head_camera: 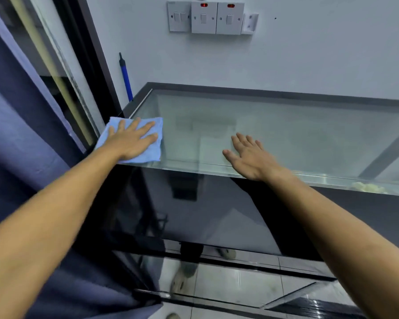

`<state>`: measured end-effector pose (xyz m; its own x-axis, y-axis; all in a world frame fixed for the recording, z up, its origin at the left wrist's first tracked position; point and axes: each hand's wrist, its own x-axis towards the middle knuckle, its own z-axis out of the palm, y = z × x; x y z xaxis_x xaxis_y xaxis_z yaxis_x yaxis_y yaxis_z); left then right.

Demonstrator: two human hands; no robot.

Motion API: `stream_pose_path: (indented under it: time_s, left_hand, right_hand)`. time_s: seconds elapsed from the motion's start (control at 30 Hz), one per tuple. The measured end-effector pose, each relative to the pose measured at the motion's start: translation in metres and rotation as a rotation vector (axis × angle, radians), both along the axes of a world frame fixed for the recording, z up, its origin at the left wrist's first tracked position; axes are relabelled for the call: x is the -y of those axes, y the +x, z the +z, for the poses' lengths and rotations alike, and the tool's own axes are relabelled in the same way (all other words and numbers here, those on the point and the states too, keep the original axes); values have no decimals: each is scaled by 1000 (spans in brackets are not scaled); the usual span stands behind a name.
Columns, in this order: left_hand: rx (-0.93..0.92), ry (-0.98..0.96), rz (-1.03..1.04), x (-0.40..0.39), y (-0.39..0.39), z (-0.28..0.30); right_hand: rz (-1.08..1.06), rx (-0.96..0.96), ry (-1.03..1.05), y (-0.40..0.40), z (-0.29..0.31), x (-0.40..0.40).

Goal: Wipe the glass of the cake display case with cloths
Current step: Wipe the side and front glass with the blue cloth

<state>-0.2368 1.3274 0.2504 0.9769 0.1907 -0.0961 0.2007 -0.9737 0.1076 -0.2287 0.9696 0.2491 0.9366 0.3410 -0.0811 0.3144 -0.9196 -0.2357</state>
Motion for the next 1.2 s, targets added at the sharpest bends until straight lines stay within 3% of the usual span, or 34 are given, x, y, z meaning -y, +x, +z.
stream_pose_path:
  time_s: [0.07,0.13,0.27,0.33,0.47,0.57,0.63,0.77,0.83,1.03,1.13,1.2]
  left_hand:
    - [-18,-29,-24,39,22,-2]
    - [-16,-11,-179,92,11,-2]
    - [-25,17,-511,143,-86,-7]
    - [-9,-8,-461,109,-122,-7]
    - [-12,6,-12,0,-109,-1]
    - [-23,-21,148,-7,-95,-1]
    - [-17,-51,141,22,-95,1]
    - [22,-10,-139,109,-157,-9]
    - [49,1,-213,113,-192,-16]
    - [-40,3,146,-15,-163,-1]
    - [-23,-24,150,-1,-131,3]
    - [-28,-41,21,35,-122,4]
  right_hand:
    - [-4,19,-3,-3,-4,-7]
    - [-7,18,-3,-3,-5,-6]
    - [26,49,-21,-9,0,-3]
    - [94,71,-43,-23,6,-5]
    - [142,-42,37,-63,12,-10]
    - [119,-38,22,-78,3,-12]
    - [105,-2,44,-82,-1,-12]
    - [126,32,55,-84,-5,-9]
    - [133,30,47,-83,-6,-7]
    - [130,29,39,-84,-5,-9]
    - [123,40,49,-83,-4,-11]
    - [124,32,54,-84,-4,-10]
